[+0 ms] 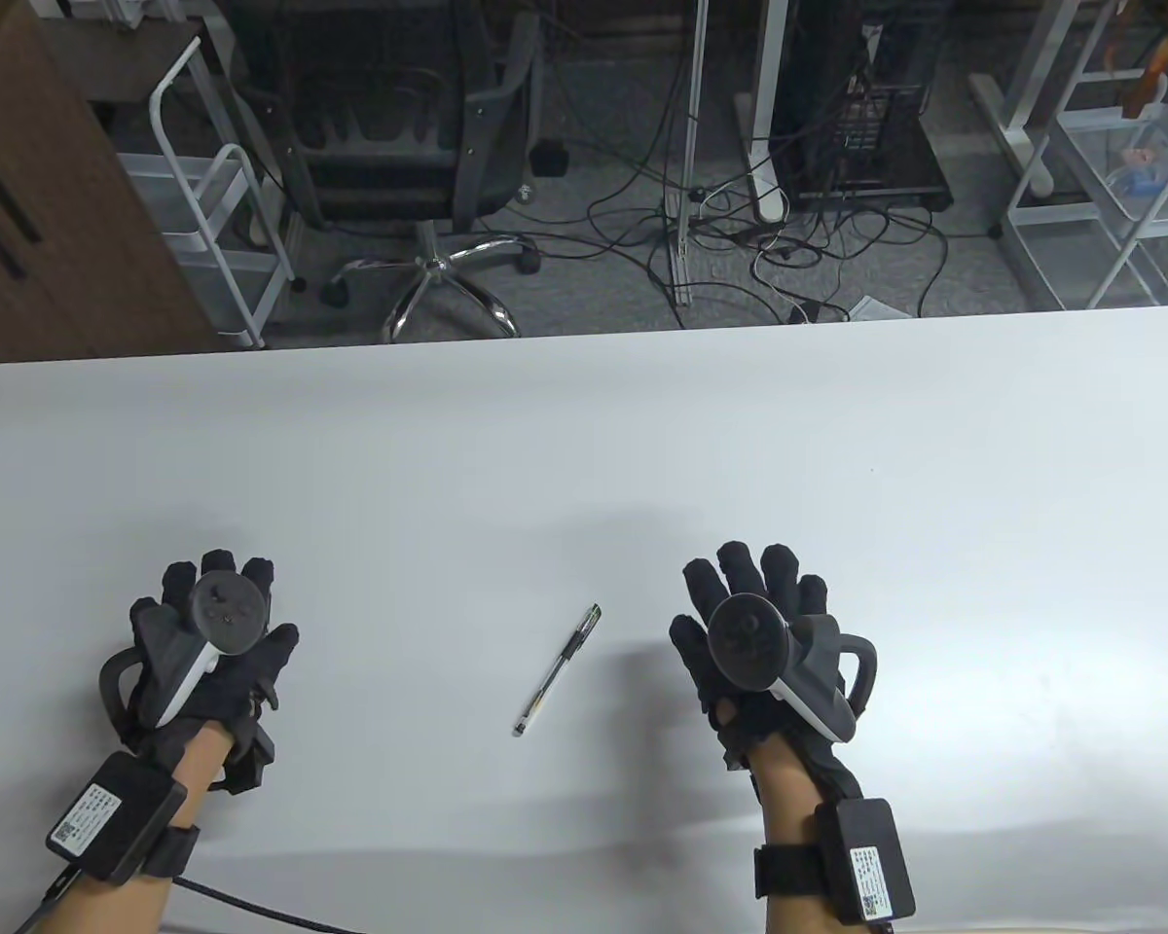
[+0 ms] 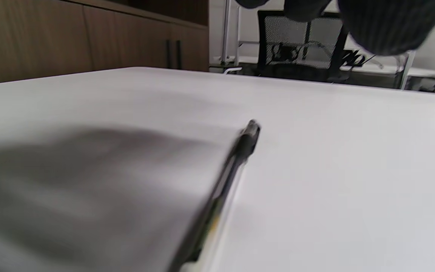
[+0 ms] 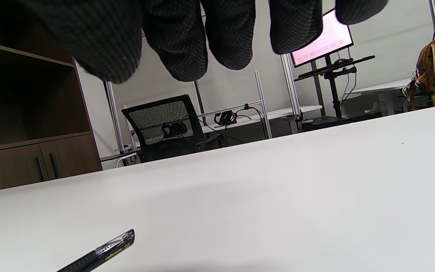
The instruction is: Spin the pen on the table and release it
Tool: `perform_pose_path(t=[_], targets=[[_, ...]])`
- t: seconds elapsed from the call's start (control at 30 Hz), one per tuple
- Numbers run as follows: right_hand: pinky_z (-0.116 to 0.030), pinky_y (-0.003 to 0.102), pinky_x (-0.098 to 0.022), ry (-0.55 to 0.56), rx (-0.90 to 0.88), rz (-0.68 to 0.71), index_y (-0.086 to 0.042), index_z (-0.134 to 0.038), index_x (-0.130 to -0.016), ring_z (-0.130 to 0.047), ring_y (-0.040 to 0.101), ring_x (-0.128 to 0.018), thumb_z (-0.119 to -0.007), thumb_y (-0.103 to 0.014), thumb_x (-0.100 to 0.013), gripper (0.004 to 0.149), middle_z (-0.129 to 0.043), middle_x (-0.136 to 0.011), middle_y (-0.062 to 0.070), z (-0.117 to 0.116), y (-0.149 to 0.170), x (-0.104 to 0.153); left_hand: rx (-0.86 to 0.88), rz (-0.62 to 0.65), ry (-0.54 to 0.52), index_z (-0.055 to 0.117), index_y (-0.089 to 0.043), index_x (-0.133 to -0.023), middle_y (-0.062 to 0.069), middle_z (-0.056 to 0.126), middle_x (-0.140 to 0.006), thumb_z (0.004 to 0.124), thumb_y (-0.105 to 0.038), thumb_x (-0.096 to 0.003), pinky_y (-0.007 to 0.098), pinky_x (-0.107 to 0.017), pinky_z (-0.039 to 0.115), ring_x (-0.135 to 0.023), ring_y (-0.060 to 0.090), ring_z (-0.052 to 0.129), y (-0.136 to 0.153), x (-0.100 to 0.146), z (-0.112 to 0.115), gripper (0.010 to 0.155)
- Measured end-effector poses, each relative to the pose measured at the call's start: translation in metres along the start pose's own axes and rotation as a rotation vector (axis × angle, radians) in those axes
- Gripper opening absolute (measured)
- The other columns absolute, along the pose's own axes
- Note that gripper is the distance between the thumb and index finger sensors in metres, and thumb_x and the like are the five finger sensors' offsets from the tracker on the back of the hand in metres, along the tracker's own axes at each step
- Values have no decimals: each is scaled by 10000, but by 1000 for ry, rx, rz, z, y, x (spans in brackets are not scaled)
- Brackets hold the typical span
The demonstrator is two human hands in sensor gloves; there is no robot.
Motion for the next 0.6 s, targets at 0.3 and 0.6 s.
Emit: perform_pose_path(t=[0.3, 0.6], targets=[[-434, 674, -699, -20, 3, 3, -319, -726, -964, -522, 461, -1047, -817, -571, -383, 639, -596, -1071, 3, -3, -2, 0, -119, -136, 122, 665, -373, -999, -40, 817, -1011, 885, -552, -272, 603, -796, 431, -1037, 272, 758, 16, -24, 39, 780], [-433, 674, -700, -24, 14, 25, -319, -731, -960, -519, 460, -1048, -820, -572, -382, 637, -595, -1072, 2, -3, -8, -1, -244, -56, 17, 896, -235, -828, -29, 1040, -668, 952, -410, -286, 552, -721, 665, -667, 222, 1059, -10, -28, 42, 572]])
Point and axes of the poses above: the tracker on the back of each hand, its own y axis roughly to the little-finger side, its own x axis roughly from the fingertips to the wrist, z = x × y, the point moved 4 cm from there along -x, roughly from the wrist to the fingertips
